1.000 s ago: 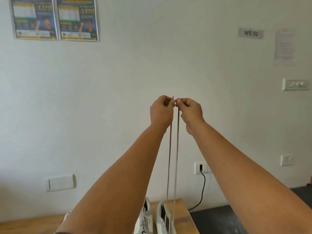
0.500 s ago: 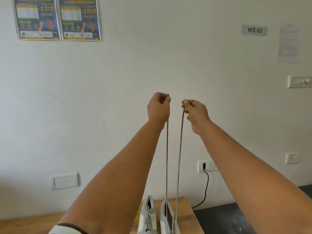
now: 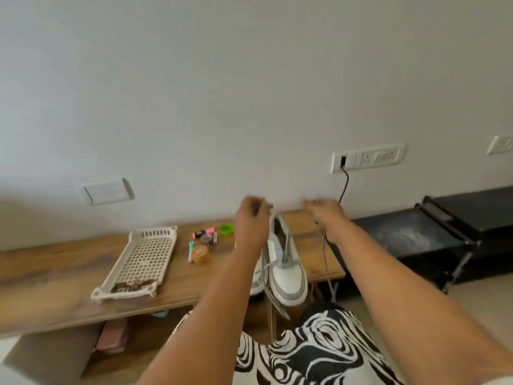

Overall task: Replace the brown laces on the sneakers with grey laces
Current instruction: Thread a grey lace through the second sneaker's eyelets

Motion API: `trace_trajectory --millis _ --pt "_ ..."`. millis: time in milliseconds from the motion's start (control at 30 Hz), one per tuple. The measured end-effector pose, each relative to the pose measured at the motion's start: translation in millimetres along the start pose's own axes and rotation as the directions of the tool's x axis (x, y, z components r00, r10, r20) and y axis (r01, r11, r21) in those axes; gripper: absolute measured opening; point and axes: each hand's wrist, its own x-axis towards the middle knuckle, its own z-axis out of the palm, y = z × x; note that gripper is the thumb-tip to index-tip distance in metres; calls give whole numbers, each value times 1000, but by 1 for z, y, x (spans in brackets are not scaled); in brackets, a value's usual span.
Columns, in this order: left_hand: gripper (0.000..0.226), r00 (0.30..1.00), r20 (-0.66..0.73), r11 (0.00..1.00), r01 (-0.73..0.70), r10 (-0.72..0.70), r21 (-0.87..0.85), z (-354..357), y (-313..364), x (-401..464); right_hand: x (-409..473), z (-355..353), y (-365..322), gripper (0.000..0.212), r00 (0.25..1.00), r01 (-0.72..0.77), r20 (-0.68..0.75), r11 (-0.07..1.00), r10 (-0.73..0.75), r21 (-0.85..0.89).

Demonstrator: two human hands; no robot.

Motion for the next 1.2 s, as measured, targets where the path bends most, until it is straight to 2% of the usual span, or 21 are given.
trace_trajectory --millis 133,200,267,400,500,633,967,1133,1200 --pt "7 963 122 960 216 -240 180 11 -105 -24 17 28 90 40 978 -187 51 953 204 -238" --pt "6 941 148 936 267 -304 229 16 -132 -26 27 39 118 43 974 -188 40 890 225 -416" --pt "9 929 170 919 273 -328 284 23 -148 -24 34 47 132 43 981 -146 41 863 188 -483" --pt "7 916 172 902 297 -361 314 39 -166 -12 44 59 149 28 996 -66 16 860 86 -506" --pt "5 933 108 904 298 -344 305 44 -171 -9 47 62 156 26 1000 -11 0 856 13 -516" --pt "9 949 79 908 266 -306 322 48 -176 -13 47 65 157 26 998 54 49 827 -32 -559" --pt "10 943 55 916 304 -329 262 49 -179 -15 46 66 158 21 998 39 53 858 -14 -512" --pt "4 943 92 926 292 -321 239 47 -172 -10 44 62 151 31 999 3 36 885 16 -465" --pt "6 951 96 940 269 -293 211 44 -158 -7 39 63 136 29 998 23 58 917 0 -399"
